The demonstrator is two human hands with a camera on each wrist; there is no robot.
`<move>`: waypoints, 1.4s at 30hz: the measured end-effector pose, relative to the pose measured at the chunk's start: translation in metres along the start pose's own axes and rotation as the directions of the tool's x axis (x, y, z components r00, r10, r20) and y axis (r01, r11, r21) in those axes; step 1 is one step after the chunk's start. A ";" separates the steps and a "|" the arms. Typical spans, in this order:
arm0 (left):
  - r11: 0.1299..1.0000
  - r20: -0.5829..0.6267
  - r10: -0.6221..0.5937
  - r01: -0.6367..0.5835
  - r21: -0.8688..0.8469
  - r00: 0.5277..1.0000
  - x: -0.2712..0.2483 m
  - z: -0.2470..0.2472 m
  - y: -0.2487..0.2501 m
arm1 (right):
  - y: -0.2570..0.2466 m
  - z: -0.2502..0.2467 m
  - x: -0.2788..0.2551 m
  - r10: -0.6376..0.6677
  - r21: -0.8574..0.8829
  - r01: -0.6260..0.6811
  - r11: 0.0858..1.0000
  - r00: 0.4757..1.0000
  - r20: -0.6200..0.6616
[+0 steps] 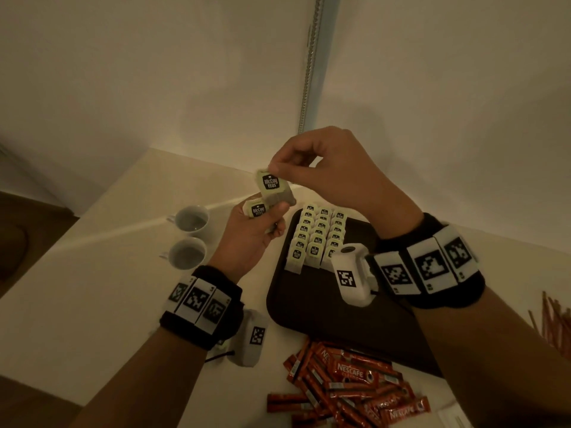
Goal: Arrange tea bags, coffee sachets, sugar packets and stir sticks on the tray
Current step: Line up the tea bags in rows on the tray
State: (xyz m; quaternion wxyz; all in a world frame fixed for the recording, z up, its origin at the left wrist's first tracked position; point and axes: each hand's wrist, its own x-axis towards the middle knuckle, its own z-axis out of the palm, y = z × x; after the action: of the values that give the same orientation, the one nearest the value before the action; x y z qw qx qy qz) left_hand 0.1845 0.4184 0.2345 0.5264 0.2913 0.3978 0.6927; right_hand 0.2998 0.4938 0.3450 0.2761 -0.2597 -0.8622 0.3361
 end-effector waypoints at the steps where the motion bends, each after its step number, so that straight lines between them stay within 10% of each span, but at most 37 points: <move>1: 1.000 0.010 0.008 -0.007 -0.007 1.000 0.001 0.000 0.000 | 0.000 -0.001 0.000 0.013 0.001 -0.013 1.000 1.000 0.009; 24: 0.995 0.094 -0.012 0.002 0.098 0.995 0.000 0.004 0.008 | 0.017 -0.003 -0.002 0.006 -0.140 -0.009 0.990 1.000 -0.023; 32: 0.951 -0.109 -0.181 0.202 0.235 0.978 -0.008 -0.023 -0.013 | 0.057 -0.003 -0.030 0.123 -0.019 -0.125 0.992 0.989 -0.088; 42: 0.950 -0.165 -0.305 0.312 0.016 0.938 0.003 -0.038 -0.007 | 0.176 0.075 -0.088 0.625 -0.176 -0.599 0.781 0.750 0.218</move>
State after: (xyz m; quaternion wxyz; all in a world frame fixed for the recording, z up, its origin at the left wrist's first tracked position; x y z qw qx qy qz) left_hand 0.1562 0.4126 0.2093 0.5886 0.1796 0.4940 0.6142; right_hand 0.3604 0.5180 0.1442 0.0205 -0.4933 -0.7731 0.3982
